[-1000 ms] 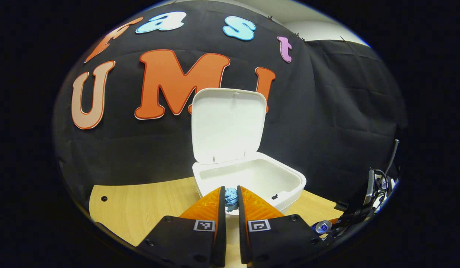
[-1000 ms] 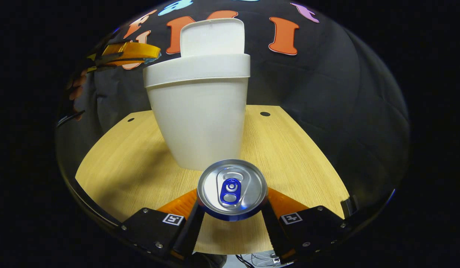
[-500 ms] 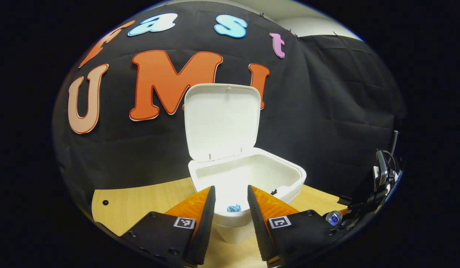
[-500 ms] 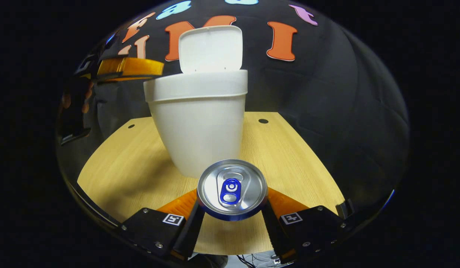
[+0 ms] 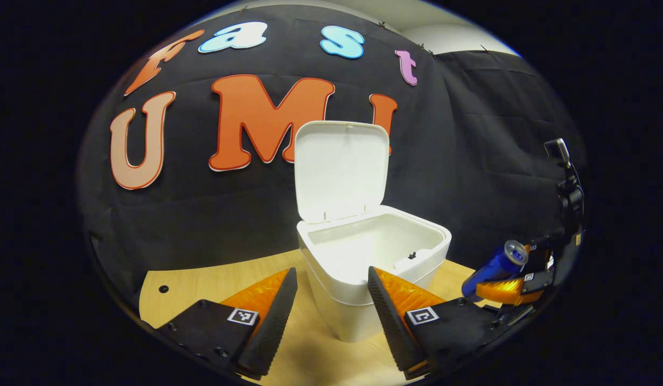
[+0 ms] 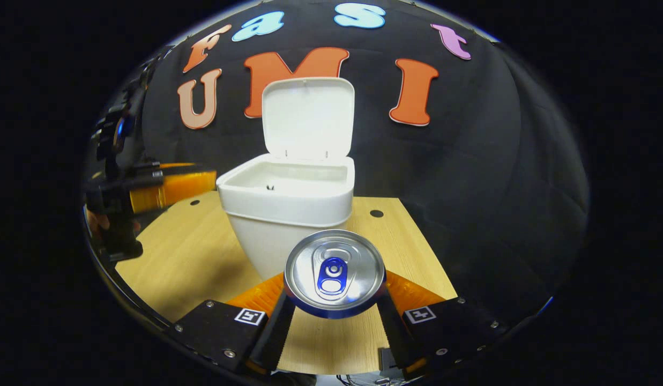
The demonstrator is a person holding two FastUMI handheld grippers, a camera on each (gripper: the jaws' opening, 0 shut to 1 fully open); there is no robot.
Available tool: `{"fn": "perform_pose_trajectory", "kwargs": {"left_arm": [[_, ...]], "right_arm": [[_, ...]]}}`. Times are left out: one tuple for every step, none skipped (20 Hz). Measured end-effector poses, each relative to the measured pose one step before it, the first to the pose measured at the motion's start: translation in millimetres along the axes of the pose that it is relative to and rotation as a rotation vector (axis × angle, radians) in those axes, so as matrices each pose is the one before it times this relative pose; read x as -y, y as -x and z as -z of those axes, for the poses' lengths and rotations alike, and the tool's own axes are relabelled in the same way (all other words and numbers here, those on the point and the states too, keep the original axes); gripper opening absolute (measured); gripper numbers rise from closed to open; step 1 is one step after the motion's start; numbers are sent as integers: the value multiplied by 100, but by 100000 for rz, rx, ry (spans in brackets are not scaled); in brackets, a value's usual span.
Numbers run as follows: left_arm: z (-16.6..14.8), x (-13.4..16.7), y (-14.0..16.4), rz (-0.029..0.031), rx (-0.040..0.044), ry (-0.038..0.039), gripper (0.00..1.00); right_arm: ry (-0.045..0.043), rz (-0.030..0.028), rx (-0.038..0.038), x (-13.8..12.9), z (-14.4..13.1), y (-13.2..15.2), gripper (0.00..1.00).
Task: Press the lid of the desktop garbage bin to open it, pick up the crumpled paper on the desktop and throw it into the bin, then pick up the pop can on the desktop and drop it into the bin, and finally close the garbage bin lid.
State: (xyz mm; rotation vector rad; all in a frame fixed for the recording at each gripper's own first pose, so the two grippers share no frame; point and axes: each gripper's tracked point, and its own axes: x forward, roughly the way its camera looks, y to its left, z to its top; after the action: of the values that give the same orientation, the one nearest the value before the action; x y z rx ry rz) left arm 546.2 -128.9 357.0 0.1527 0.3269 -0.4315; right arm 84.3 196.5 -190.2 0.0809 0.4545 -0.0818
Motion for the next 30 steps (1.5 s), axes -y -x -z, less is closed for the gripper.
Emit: {"fn": "perform_pose_trajectory", "kwargs": {"left_arm": [[224,-624,317,-1085,133,285,88],[14,-336,371,-684,40,869,90],[262,-465,409,-825,120,770,91],[165,-416,359,-1084,20,497,91],[104,-497,391,-1209,-17,182,93],[405,-729,201,-2648,-1753,-465,94],[613,-388,202,-1003,-1377,312,98],[293,-266,360,-225,-22,1224,99],[205,-369,373,-983,-365,827,99],[246,-416,249,-1094,-578,300,99],[334,-435,343,-1145,-85,52,99],[187,-351,228,-881,-100,-236,100],[230,-354,212,-960,-212,-405,100],[173,-459,246,-1127,-330,-432,100],[256,-365,279,-1079,-507,-93,99],[177,-355,180,-920,-377,385,99],[104,-343,167,-892,-237,530,99],[102,-344,158,-969,-259,517,99],[254,-214,169,-1054,-250,377,99],[49,-264,195,-1159,-54,370,99],[142,-331,305,-1251,-58,266,99],[56,-353,148,-1507,-57,97,99],[161,-372,227,-1441,-104,176,100],[147,-331,197,-1379,-76,342,99],[319,-176,195,-1233,-380,522,99],[326,-242,122,-1059,-760,759,99],[450,-156,133,-594,-1158,1045,96],[391,-160,76,-719,-1188,892,99],[238,-207,76,-951,-628,562,99],[62,-164,174,-778,-230,324,99]], "right_arm": [[598,-356,1565,91,-835,287,80],[898,-311,1241,60,-960,167,75],[871,-440,1322,-139,-1041,401,75],[644,-703,1242,-128,-970,179,75],[678,-419,1070,98,-435,127,75],[715,-199,894,88,-512,22,80],[510,133,816,124,-538,-90,80],[177,-41,358,90,-693,-296,79],[-18,-264,427,-145,-841,-724,80],[-86,-422,614,32,-648,-464,80],[120,-683,821,-178,-597,-202,80],[408,-792,477,-165,-604,-303,80],[209,-1658,484,-333,-498,14,80],[8,-1654,471,-387,-588,-154,80],[367,-1163,1096,-301,-592,-282,80],[574,-648,639,-120,-510,-382,80],[386,-513,387,-68,-387,-548,79],[316,-434,553,-23,-406,-420,79],[406,-328,528,44,-280,-410,80],[519,-454,124,52,-217,-431,79],[870,-80,-161,156,87,-478,79],[749,-286,-620,171,118,-485,79],[595,-102,-538,71,132,-546,79],[261,-565,-486,66,134,-509,79],[390,-198,-692,53,336,-560,79],[633,-111,-822,31,166,-419,79],[550,-463,-872,-60,236,-426,79],[456,-791,-609,-92,156,-355,79],[337,-743,-397,-175,54,-349,80],[122,-585,-348,11,135,-233,80]]}}
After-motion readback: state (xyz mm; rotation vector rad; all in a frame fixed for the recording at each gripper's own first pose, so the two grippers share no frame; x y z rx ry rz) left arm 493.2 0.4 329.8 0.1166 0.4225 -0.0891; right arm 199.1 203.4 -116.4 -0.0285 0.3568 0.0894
